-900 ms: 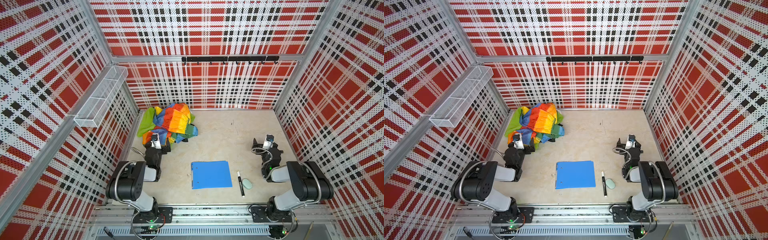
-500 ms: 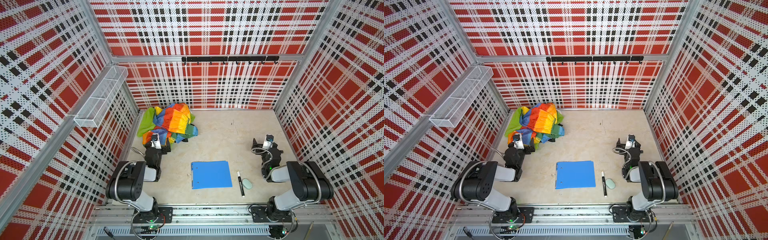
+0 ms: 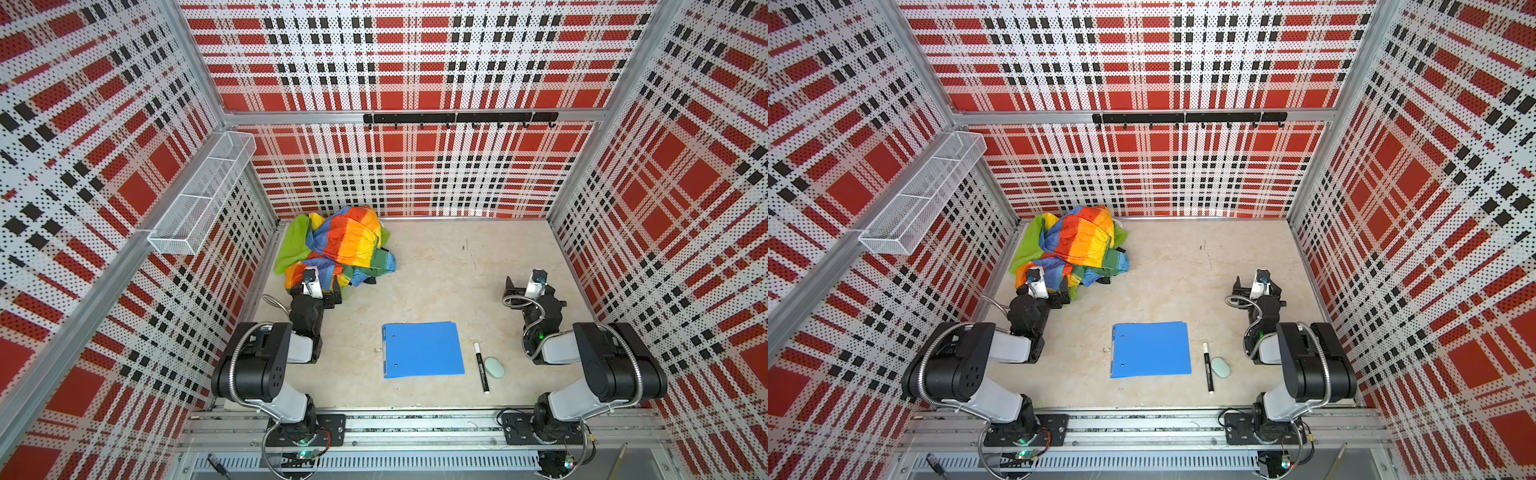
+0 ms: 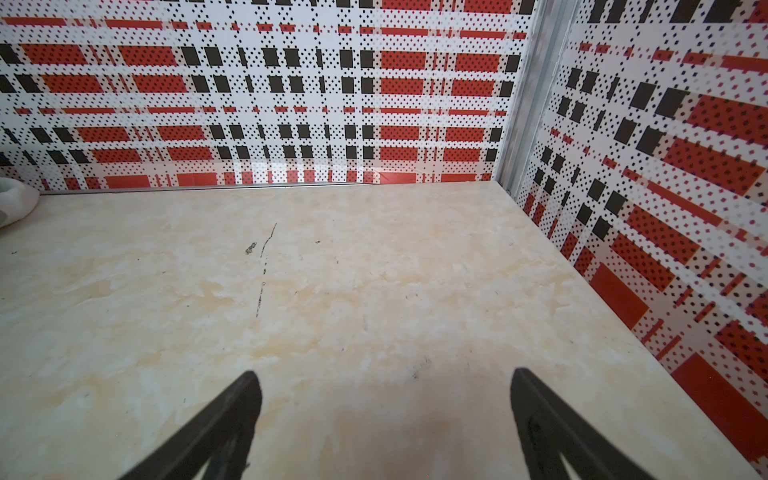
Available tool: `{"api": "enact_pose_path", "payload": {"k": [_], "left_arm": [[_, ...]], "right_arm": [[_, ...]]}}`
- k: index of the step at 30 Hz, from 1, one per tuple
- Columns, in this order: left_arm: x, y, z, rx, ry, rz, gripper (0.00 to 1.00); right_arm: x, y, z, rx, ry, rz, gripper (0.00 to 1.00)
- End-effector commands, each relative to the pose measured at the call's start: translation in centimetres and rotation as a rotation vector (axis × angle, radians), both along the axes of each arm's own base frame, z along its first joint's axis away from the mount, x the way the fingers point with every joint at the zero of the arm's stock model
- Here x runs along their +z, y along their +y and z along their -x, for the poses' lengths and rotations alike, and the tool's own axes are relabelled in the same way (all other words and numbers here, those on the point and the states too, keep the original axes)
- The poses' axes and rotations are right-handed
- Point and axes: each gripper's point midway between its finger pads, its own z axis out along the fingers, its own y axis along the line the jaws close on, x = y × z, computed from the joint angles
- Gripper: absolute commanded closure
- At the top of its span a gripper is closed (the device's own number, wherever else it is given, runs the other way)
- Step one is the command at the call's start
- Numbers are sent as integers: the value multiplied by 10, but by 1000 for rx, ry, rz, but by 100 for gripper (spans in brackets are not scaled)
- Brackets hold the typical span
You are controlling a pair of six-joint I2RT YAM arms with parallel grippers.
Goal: Pick out a specific cloth from the pile
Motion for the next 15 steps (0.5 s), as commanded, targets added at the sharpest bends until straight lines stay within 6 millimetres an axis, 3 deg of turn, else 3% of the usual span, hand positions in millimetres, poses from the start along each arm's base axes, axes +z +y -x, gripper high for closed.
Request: {"api": "enact_pose_path", "payload": {"k": [1,15], "left_arm": [[6,0,-5,-6,-20,6,1],[6,1,-5,-17,-19,18,1]], "right_arm": [[14,2,-5,9,-51,8,0],[14,2,-4,9,-53,8,0]]}}
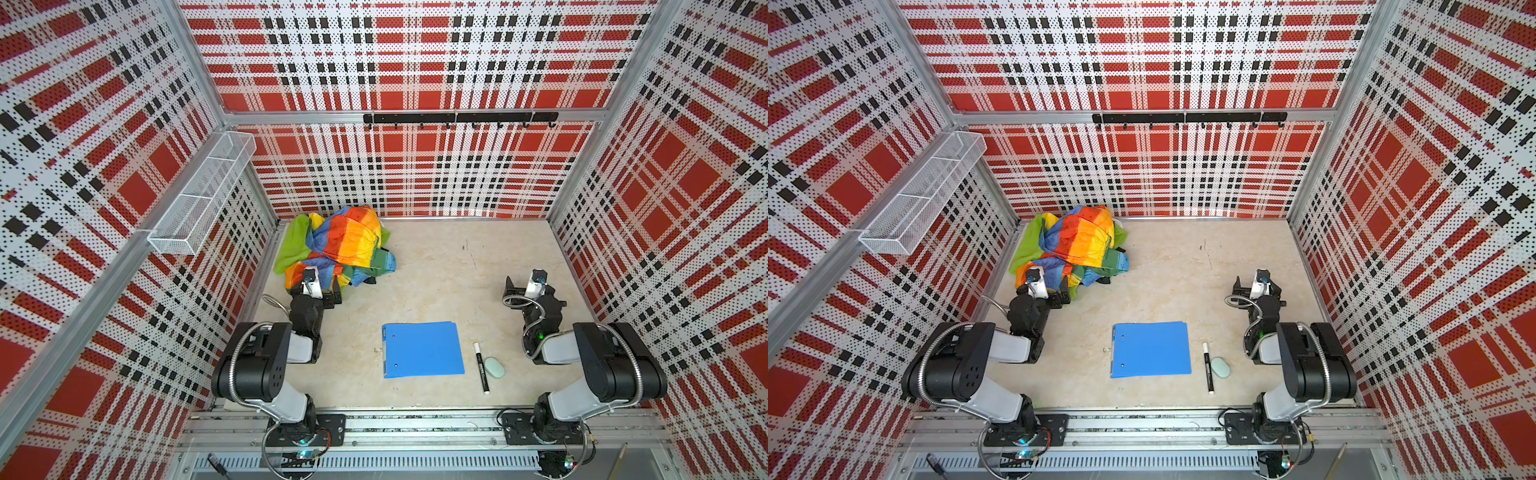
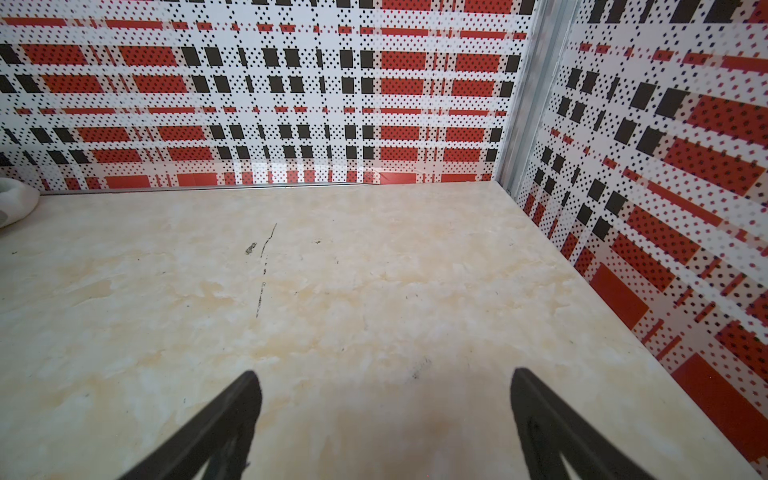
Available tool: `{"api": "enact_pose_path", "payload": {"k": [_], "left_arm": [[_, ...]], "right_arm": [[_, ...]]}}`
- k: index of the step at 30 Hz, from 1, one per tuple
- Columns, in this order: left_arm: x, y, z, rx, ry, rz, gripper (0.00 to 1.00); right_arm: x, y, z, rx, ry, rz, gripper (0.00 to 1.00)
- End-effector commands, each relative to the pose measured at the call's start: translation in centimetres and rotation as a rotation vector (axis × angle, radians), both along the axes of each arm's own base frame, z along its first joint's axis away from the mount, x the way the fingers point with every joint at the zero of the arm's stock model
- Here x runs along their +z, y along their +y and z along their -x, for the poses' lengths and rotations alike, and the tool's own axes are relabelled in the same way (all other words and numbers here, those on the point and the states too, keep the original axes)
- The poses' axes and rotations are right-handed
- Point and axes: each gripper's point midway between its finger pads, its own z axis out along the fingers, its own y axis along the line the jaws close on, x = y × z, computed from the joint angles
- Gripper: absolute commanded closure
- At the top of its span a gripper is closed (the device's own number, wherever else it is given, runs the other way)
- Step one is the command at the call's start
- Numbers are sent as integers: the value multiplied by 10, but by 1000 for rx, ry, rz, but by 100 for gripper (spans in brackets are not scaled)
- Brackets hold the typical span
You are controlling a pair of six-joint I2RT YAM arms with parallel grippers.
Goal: Pick out a specific cloth from the pile
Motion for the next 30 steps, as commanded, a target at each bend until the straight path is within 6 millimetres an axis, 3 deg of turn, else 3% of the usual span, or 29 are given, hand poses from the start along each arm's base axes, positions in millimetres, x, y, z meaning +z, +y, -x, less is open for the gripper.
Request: {"api": "enact_pose_path", "payload": {"k": [1,10,14,18,23,27,30], "left_arm": [[6,1,-5,-7,-19,14,1],[10,4,-1,-18,-35,38,1],[30,11,11,57,-74,23,1],[50,11,15,109,-54,35,1],[75,-3,16,77,-46,149,1],[90,-14,14,43,9,265,1],[96,-27,11,-9,73,320,1]], "right_arm": [[14,2,-4,9,-53,8,0],[17,-7,-1,-45,-67,-5,0],[37,-10,6,-68,-87,-4,0],[72,-9,13,-71,-120,-47,0],[120,13,14,-6,-142,-163,0],[152,50,10,84,-137,-241,0],[165,80,5,144,-109,-325,0]]}}
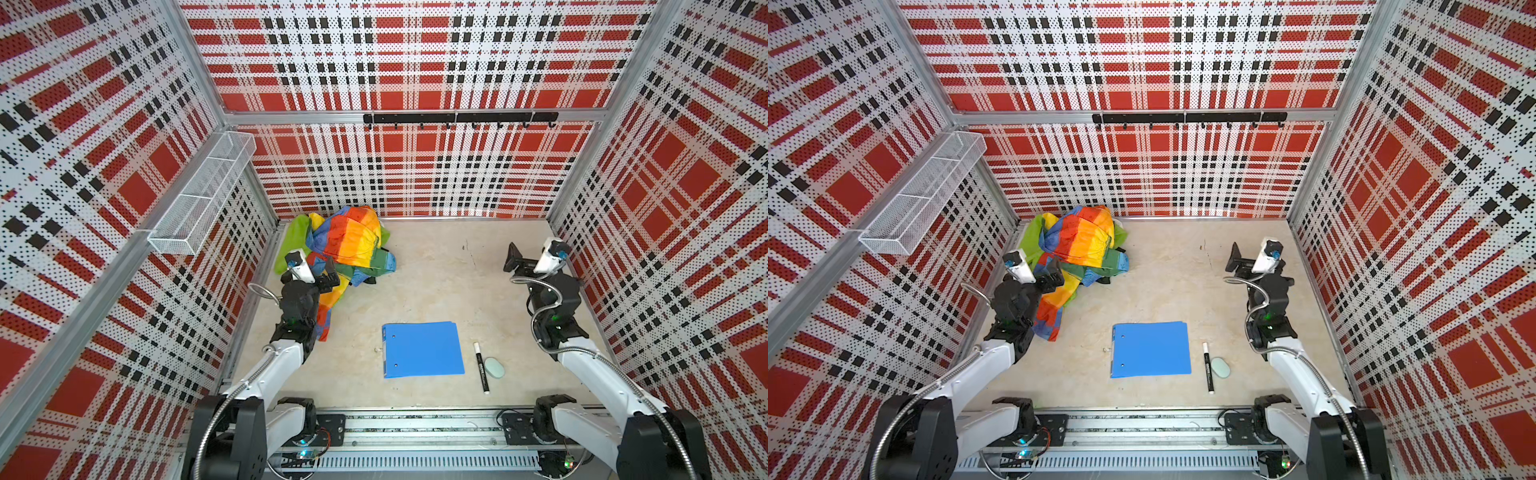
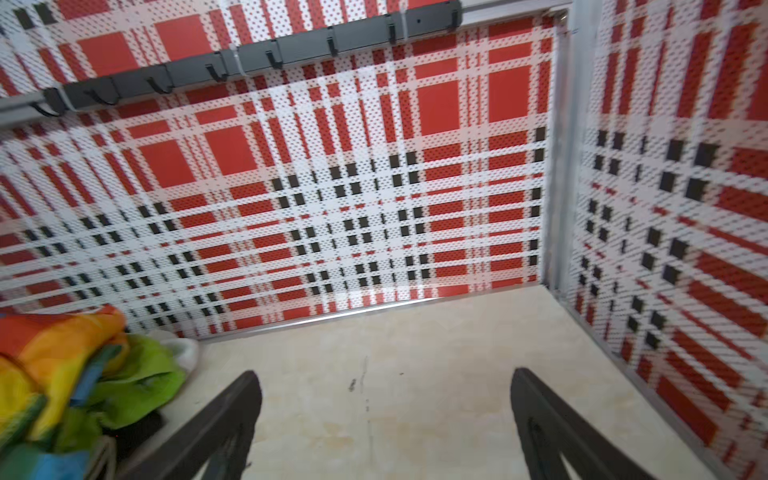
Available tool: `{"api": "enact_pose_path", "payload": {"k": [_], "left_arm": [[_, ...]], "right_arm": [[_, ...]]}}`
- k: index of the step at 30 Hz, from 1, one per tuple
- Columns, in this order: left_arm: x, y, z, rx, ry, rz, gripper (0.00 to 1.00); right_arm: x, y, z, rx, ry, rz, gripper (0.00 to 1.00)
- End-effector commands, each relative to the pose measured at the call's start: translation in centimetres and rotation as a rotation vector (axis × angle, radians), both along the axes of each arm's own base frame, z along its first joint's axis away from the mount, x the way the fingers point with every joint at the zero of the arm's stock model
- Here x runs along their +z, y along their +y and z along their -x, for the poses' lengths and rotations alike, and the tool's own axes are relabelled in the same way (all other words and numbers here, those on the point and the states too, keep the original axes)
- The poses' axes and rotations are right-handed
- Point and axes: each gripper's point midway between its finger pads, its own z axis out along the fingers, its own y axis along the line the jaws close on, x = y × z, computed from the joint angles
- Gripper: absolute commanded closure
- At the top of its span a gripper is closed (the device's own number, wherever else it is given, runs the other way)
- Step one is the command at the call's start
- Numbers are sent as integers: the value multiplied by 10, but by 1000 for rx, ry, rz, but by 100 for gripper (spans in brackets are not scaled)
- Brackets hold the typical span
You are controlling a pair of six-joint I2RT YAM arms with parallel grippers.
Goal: Pick out a specific cloth from the pile
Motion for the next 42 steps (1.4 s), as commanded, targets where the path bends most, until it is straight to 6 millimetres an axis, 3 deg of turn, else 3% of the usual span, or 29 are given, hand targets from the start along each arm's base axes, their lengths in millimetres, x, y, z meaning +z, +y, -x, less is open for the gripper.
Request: {"api": "enact_pose_path", "payload": {"k": [1,4,8,13,17,23,26,29,36,38,42], "left_arm": [[-12,-18,1,-81,145,103,1],[-16,-32,0,-145,226,116,1],[-39,-35,-2,-141,349,113,1],[-62,-42,-9,-149,449,108,1],[-81,-51,-18,-154,505,90,1],[-110,-62,-42,-172,595,88,1],[-112,-68,-54,-191,596,93,15],[-108,-73,-64,-201,597,93,49],[-66,-68,-72,-159,550,43,95],[-52,-68,-75,-163,538,34,100],[-10,-64,-84,-157,482,13,100]], "right_arm": [[-5,30,-4,74,106,-111,0],[-3,62,-9,126,160,-134,0],[-3,106,-13,205,220,-126,0],[-1,156,-5,311,248,-96,0],[-6,168,-2,318,264,-82,0],[-14,164,4,303,279,-81,0],[-17,158,6,281,286,-70,0],[-21,152,7,259,296,-62,0],[-24,145,13,240,301,-63,0],[-25,144,13,236,304,-60,0],[-26,145,13,239,310,-54,0]]}}
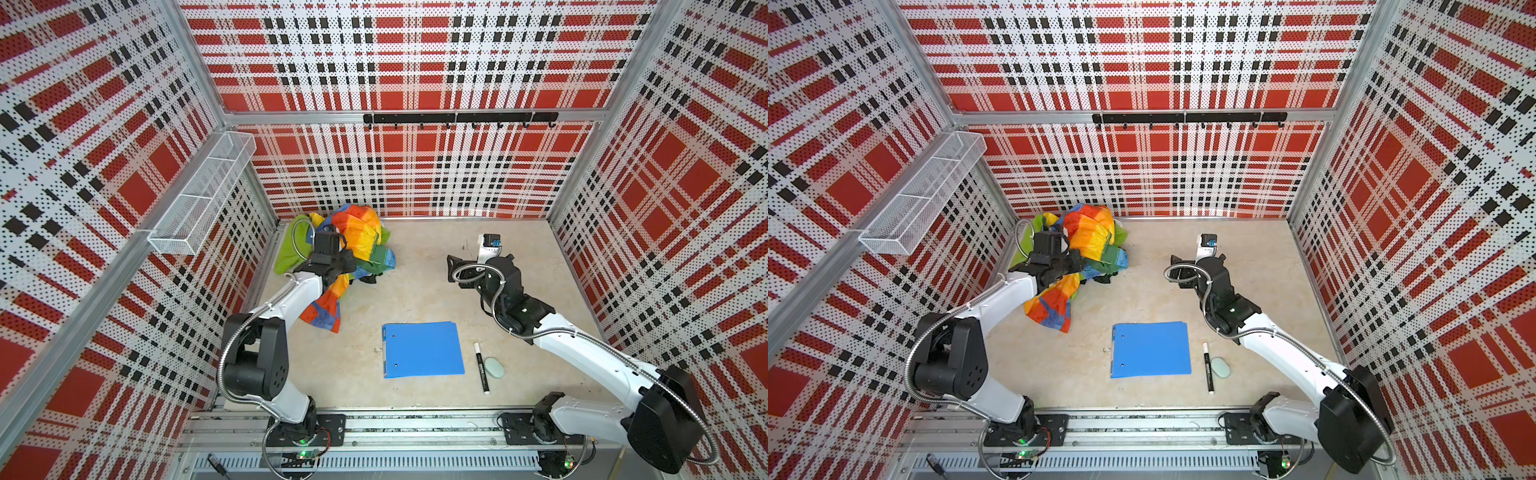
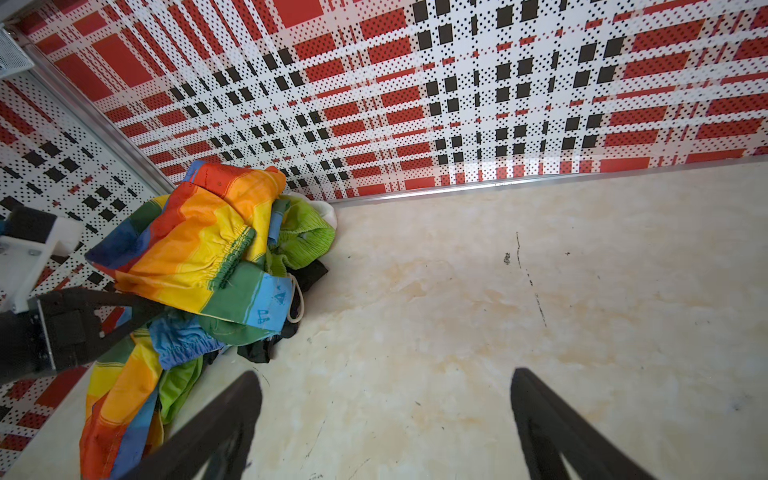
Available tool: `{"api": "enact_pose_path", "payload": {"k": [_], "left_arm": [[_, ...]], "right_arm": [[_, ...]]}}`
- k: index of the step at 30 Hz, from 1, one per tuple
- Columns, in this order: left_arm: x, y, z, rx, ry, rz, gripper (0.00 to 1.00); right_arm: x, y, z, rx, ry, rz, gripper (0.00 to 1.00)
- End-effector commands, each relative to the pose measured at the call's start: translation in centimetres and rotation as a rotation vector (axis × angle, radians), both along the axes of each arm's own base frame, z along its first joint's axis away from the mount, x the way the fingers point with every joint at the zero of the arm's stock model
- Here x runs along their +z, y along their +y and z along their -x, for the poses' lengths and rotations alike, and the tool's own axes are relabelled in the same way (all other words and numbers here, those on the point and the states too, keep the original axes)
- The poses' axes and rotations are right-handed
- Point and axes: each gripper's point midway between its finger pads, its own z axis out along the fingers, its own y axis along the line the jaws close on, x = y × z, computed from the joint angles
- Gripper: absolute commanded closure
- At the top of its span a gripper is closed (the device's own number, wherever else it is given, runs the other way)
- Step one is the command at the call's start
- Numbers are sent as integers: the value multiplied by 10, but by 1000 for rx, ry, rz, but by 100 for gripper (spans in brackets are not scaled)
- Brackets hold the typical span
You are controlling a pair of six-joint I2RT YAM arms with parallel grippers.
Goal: Pick out a specific cloth from the pile
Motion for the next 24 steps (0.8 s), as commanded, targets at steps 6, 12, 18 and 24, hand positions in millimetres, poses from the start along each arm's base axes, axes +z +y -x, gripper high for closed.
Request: {"api": "enact_pose_path", "payload": {"k": [6,12,18,24], "left_arm": [[115,26,-32,41,-190,-20,98],[175,39,-62,57,-303,2,98],[216,23,-102,25,-395,30,100],[232,1,-132,-44,-473,46,100]], "right_arm": [[12,-2,1,-14,-28,-20,0],[9,-5,2,-22,-24,-13,0],[3,-2,2,-17,-9,-16,0],[-4,-2,4,-12,6,-18,0]]}}
